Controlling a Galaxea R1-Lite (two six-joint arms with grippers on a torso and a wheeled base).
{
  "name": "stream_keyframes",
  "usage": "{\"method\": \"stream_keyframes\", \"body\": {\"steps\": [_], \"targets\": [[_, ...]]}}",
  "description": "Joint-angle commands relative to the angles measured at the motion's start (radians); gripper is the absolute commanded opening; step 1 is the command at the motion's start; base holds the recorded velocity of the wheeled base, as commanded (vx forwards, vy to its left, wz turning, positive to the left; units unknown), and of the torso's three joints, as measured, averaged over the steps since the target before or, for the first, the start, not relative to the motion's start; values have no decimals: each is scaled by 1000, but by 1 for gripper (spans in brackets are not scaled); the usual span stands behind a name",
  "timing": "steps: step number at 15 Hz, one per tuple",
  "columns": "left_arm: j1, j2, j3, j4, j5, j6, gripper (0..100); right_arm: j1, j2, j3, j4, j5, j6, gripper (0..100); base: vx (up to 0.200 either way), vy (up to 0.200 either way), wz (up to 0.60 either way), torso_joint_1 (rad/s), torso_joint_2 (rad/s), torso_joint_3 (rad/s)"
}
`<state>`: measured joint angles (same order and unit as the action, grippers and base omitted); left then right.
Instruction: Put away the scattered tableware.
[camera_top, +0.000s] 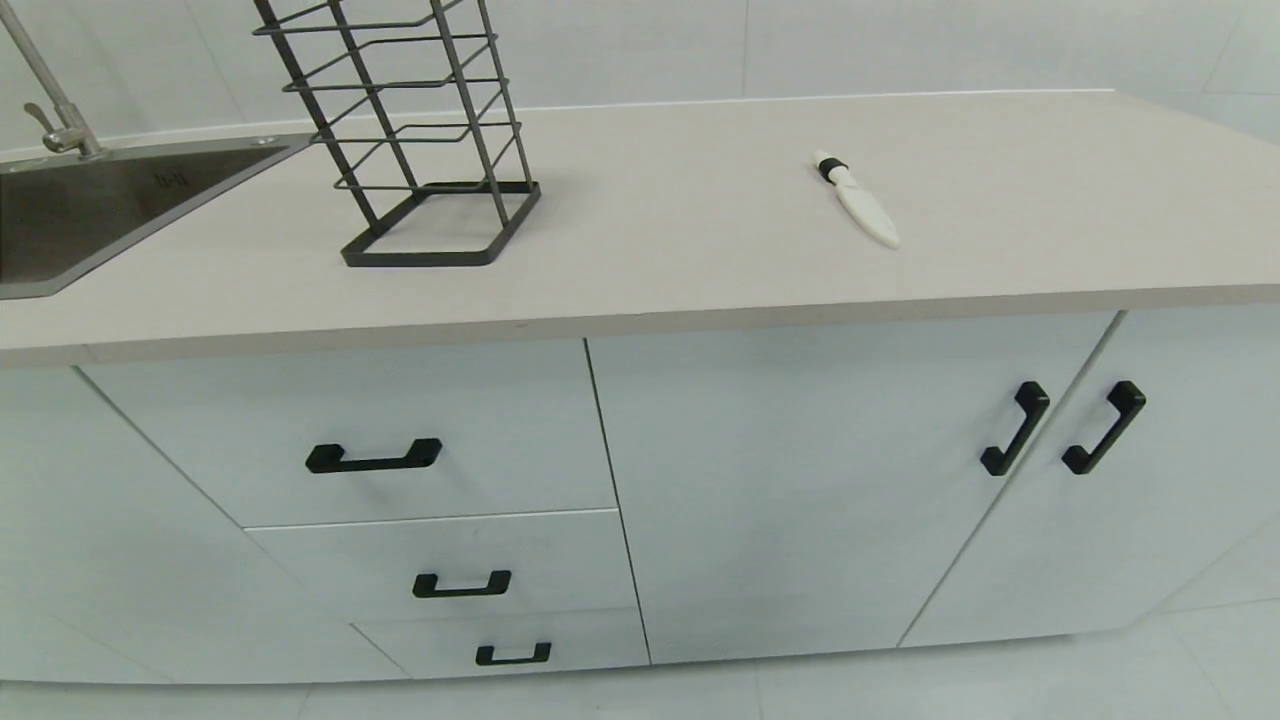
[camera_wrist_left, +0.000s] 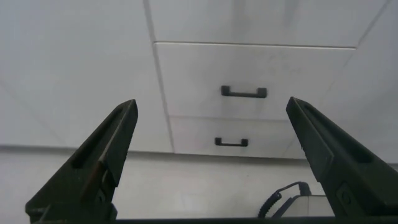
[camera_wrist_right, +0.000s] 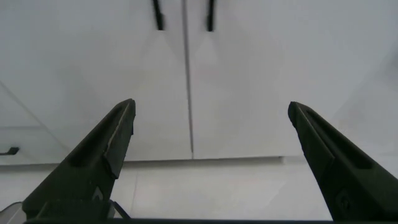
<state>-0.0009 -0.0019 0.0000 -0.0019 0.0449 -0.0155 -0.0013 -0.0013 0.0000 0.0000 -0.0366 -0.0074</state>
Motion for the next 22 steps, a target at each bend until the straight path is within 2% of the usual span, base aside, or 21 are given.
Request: {"method": "stream_keyframes", "body": {"steps": [1,8,13,18,22], "targets": [[-1,2,0,-1,1,3,100,-2,1,0,0,0,0,100,200,0,0,7,2,-2],[-1,2,0,0,1,-11,100,-2,1,0,0,0,1,100,29,0,0,0,0,0],[-1,2,0,-1,18,-34,100,0,1,0,0,0,1,100,0,0,120,0,0,1],[-1,2,0,-1,18,-32,100,-2,1,0,0,0,0,100,0,0,0,0,0,0],[-1,2,0,-1,21,-9,100,-2,1,0,0,0,-3,100,0,0,0,0,0,0]]}}
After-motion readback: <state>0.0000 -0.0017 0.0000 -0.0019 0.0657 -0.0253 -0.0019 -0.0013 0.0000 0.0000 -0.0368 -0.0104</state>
